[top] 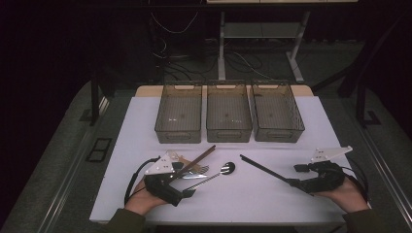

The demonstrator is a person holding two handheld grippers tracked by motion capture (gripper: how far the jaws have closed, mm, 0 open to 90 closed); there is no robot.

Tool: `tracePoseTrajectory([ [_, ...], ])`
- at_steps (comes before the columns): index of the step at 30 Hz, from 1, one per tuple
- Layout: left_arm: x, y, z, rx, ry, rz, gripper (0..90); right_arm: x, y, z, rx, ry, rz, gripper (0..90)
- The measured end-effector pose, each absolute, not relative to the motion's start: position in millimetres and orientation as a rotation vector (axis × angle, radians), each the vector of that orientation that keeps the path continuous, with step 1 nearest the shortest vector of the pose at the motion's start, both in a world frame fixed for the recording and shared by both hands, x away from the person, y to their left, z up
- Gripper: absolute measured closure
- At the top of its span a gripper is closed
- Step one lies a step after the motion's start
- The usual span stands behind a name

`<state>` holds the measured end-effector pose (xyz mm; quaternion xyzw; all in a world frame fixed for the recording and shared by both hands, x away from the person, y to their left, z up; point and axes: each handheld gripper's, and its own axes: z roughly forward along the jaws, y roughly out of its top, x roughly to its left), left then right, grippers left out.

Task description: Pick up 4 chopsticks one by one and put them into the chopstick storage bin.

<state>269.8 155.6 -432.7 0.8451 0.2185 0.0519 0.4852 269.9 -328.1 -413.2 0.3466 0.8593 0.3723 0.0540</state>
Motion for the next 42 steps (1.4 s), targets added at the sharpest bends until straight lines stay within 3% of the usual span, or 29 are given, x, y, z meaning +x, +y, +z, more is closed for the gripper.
tracePoseTrajectory([
  [27,270.7,155.6,-431.8,2.037,0.561,0.130,0.0,309.3,-288.2,-405.7,0.936,2.657,1.165,44.6],
  [42,269.9,156.4,-432.0,2.046,0.552,0.127,0.0,322.1,-278.1,-410.0,0.879,2.711,1.089,70.2],
])
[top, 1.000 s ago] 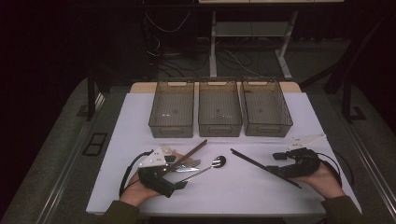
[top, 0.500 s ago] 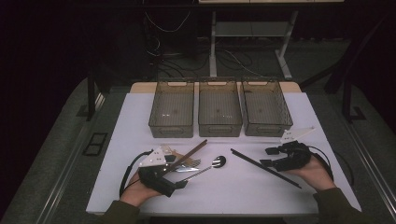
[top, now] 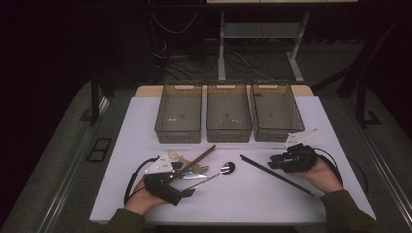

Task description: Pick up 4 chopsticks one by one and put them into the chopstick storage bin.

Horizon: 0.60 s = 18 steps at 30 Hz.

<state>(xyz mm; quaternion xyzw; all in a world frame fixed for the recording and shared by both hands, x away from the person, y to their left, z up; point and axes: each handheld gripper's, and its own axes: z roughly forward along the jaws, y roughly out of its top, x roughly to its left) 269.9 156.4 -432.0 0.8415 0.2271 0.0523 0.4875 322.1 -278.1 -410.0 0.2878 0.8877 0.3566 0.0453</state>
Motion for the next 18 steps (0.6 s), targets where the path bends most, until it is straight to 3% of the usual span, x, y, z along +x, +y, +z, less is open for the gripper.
tracePoseTrajectory([
  [7,269.6,156.9,-431.6,2.042,0.557,0.129,0.0,320.8,-282.3,-415.6,0.864,2.748,1.040,79.8],
  [18,269.7,157.0,-432.0,2.041,0.558,0.129,0.0,317.7,-283.5,-425.6,0.844,2.788,0.948,83.9],
])
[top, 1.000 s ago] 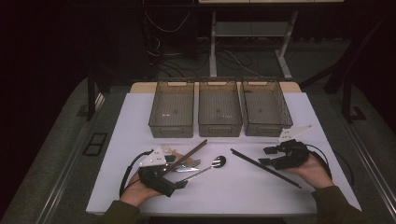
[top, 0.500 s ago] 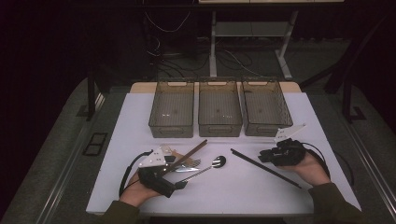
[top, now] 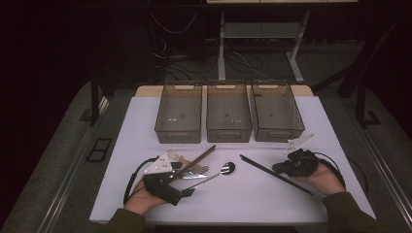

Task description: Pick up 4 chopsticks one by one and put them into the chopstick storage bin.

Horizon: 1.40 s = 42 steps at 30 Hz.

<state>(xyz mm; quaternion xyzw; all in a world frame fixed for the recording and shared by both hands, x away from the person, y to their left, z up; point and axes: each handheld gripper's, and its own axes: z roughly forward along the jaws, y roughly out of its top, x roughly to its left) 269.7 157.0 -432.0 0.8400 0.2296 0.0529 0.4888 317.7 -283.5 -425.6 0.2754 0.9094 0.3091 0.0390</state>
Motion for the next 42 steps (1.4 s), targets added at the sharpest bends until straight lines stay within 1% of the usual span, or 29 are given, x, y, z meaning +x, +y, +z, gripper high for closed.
tracePoseTrajectory([
  [29,269.5,157.0,-432.0,2.044,0.554,0.130,0.0,318.0,-281.0,-435.0,0.828,2.817,0.864,84.9],
  [42,269.1,156.6,-432.1,2.048,0.554,0.131,0.0,314.6,-284.4,-438.9,0.812,2.793,0.906,86.0],
])
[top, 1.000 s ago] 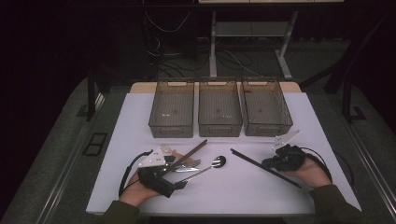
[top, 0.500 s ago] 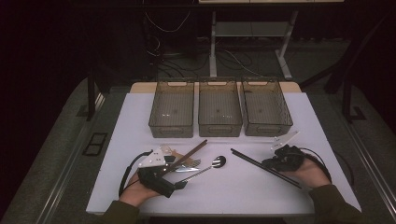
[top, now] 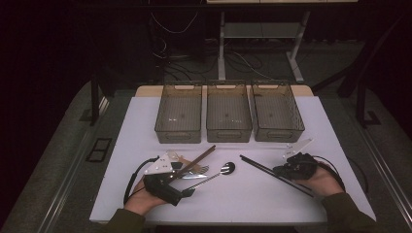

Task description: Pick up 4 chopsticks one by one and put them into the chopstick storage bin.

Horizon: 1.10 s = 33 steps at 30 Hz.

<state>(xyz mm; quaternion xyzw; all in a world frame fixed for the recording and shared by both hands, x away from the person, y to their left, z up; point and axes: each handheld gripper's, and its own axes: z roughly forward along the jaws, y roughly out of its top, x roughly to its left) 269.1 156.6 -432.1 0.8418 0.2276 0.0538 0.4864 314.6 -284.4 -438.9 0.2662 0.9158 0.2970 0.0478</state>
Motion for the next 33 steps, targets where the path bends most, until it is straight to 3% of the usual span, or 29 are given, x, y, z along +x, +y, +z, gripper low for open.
tracePoseTrajectory([
  [33,267.3,156.8,-432.6,2.044,0.553,0.132,0.0,316.6,-299.7,-428.5,0.881,2.725,1.005,86.2],
])
